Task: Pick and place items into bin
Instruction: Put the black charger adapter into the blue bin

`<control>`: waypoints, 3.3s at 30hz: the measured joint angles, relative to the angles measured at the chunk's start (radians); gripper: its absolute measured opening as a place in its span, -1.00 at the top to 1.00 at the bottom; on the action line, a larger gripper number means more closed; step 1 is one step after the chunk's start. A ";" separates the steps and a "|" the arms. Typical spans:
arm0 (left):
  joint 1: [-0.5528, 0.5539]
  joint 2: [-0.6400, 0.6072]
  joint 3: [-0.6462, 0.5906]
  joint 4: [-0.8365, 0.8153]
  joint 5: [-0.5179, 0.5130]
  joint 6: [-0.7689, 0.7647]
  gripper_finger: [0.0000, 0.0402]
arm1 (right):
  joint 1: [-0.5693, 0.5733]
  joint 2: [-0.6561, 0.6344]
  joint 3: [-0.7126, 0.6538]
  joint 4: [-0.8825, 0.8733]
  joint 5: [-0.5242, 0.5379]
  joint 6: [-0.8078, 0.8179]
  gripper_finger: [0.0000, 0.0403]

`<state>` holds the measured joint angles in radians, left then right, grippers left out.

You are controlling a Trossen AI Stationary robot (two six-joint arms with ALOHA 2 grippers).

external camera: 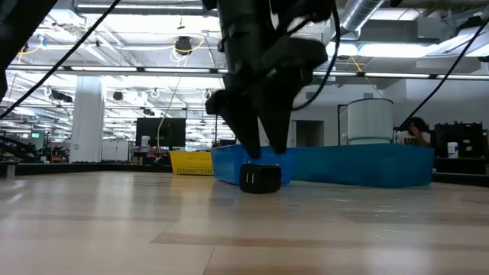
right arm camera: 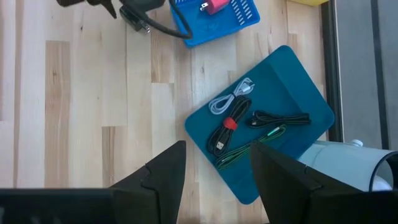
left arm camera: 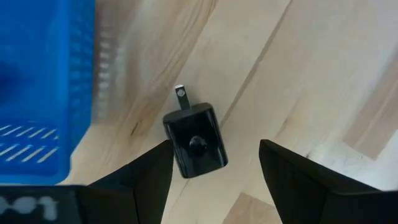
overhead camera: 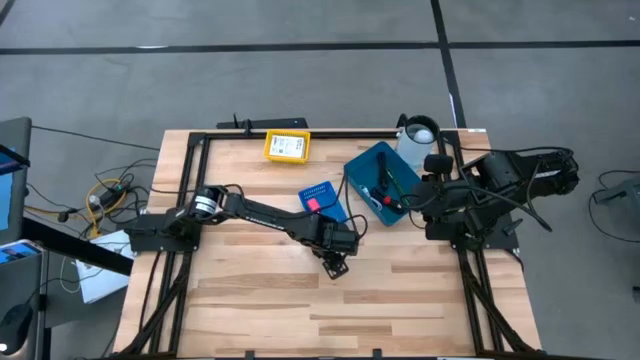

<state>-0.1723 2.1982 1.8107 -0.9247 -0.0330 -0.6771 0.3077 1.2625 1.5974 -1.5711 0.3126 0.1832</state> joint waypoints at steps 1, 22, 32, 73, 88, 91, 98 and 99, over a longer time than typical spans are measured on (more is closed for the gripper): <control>0.000 0.004 0.001 0.003 0.003 -0.001 -0.13 | 0.000 0.000 0.000 0.000 0.000 0.000 0.15; -0.011 0.015 0.000 0.007 0.002 -0.026 -0.13 | 0.000 0.000 0.000 0.000 0.002 0.001 0.15; -0.019 0.014 0.000 0.063 0.021 -0.035 -0.13 | 0.000 0.000 0.000 0.000 0.002 0.001 0.15; -0.019 0.090 0.000 0.065 0.060 -0.105 -0.13 | 0.000 -0.001 -0.001 0.000 0.002 0.001 0.15; -0.021 0.119 0.004 0.064 0.048 -0.102 -0.13 | 0.000 -0.001 -0.003 0.000 0.003 0.000 0.15; -0.023 0.120 0.003 0.064 0.027 -0.091 -0.07 | 0.000 -0.001 -0.003 0.000 0.003 0.000 0.15; -0.039 0.126 0.041 0.028 -0.066 -0.020 0.32 | 0.000 -0.001 -0.003 0.000 0.003 -0.008 0.15; -0.042 0.131 0.058 0.024 -0.084 -0.010 0.34 | 0.000 -0.001 -0.003 0.000 0.003 -0.008 0.15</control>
<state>-0.2141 2.3288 1.8690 -0.9002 -0.1170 -0.6867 0.3076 1.2618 1.5940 -1.5711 0.3157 0.1753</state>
